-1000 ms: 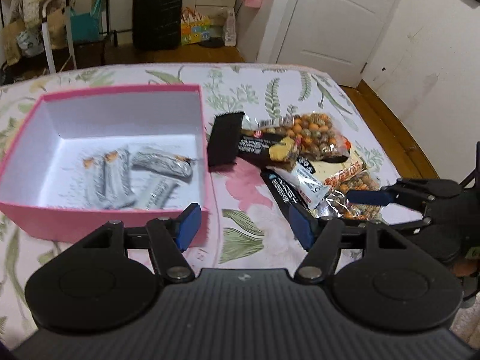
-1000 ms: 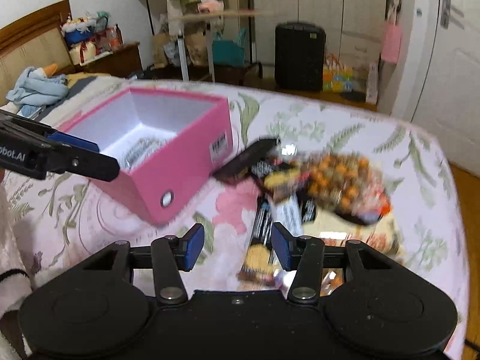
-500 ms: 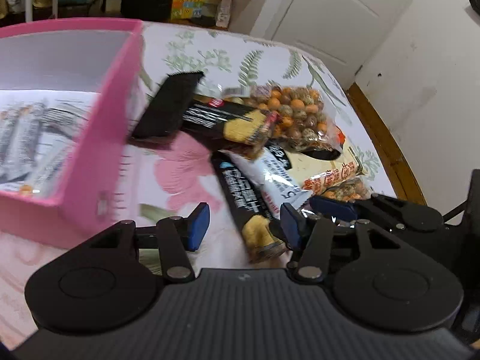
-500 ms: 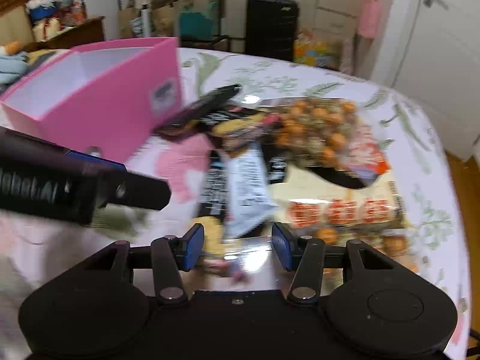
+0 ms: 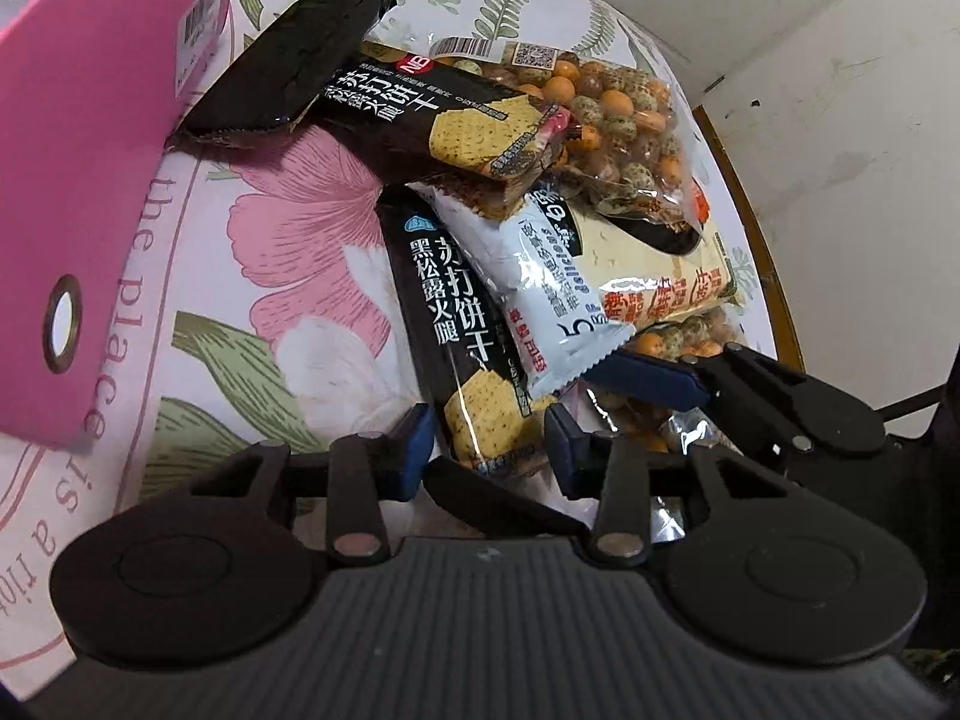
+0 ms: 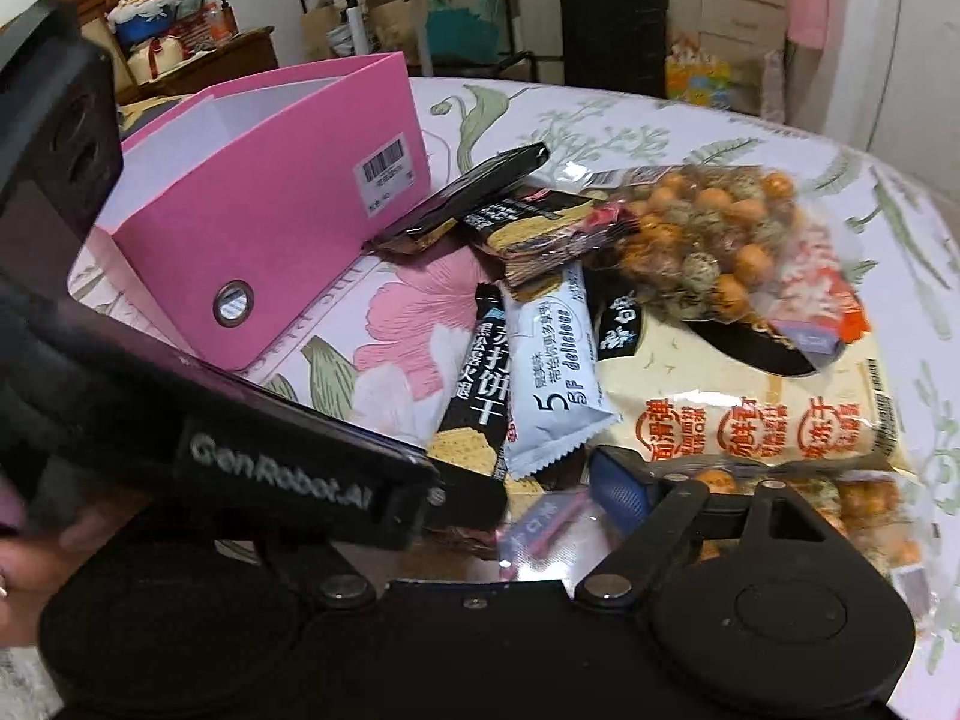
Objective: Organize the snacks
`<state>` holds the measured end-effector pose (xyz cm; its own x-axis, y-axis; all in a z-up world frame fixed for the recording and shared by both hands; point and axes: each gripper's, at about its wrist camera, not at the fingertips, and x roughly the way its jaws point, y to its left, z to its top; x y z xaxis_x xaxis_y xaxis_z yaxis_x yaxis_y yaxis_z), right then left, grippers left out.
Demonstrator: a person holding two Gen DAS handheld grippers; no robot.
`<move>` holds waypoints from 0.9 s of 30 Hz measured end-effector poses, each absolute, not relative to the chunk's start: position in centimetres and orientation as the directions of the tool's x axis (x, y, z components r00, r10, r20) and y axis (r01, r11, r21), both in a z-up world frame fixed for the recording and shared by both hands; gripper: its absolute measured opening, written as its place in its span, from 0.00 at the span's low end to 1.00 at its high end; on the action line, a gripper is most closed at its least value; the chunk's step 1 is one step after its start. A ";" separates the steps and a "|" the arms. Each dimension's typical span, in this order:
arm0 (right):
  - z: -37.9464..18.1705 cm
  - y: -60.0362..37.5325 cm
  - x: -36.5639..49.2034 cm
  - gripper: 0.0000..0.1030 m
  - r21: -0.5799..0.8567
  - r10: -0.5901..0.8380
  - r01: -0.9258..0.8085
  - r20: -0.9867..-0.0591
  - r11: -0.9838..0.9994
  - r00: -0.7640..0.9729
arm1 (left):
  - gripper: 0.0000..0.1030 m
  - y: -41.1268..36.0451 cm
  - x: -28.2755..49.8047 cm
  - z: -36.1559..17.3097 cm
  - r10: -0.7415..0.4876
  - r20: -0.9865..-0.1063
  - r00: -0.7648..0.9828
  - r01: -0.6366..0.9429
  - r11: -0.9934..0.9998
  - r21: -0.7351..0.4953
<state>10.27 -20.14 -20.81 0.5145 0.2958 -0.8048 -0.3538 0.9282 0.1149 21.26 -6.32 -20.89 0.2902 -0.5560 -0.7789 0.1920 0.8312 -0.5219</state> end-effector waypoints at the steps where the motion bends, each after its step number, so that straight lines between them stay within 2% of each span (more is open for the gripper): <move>1: -20.9 -20.3 10.5 0.84 0.123 0.297 -0.348 -0.807 0.929 0.510 | 0.38 -6.3 21.4 -21.0 -0.562 -0.776 0.287 0.187 0.827 -0.530; 10: -20.6 -21.3 10.5 0.83 0.211 0.340 -0.307 -0.815 0.928 0.469 | 0.35 -5.0 21.9 -20.7 -0.616 -0.751 0.238 0.134 0.786 -0.603; 11: -20.5 -21.4 10.4 0.81 0.229 0.355 -0.307 -0.813 0.924 0.461 | 0.35 -4.9 21.9 -20.7 -0.619 -0.750 0.232 0.128 0.784 -0.608; 17: -20.2 -21.6 10.2 0.81 0.304 0.425 -0.328 -0.804 0.895 0.415 | 0.35 -4.3 21.2 -20.0 -0.607 -0.768 0.204 0.121 0.794 -0.595; 23: -20.3 -20.8 9.9 0.81 0.281 0.418 -0.350 -0.805 0.894 0.422 | 0.35 -4.2 20.8 -19.8 -0.583 -0.779 0.229 0.134 0.812 -0.568; 27: -20.6 -21.0 10.0 0.81 0.229 0.372 -0.346 -0.819 0.910 0.437 | 0.35 -4.8 20.9 -19.7 -0.544 -0.782 0.304 0.192 0.839 -0.509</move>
<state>9.96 -21.01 -20.59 0.4367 0.3722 -0.8190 -0.3462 0.9098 0.2289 20.85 -4.80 -19.70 0.3044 -0.5441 -0.7818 0.1917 0.8390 -0.5092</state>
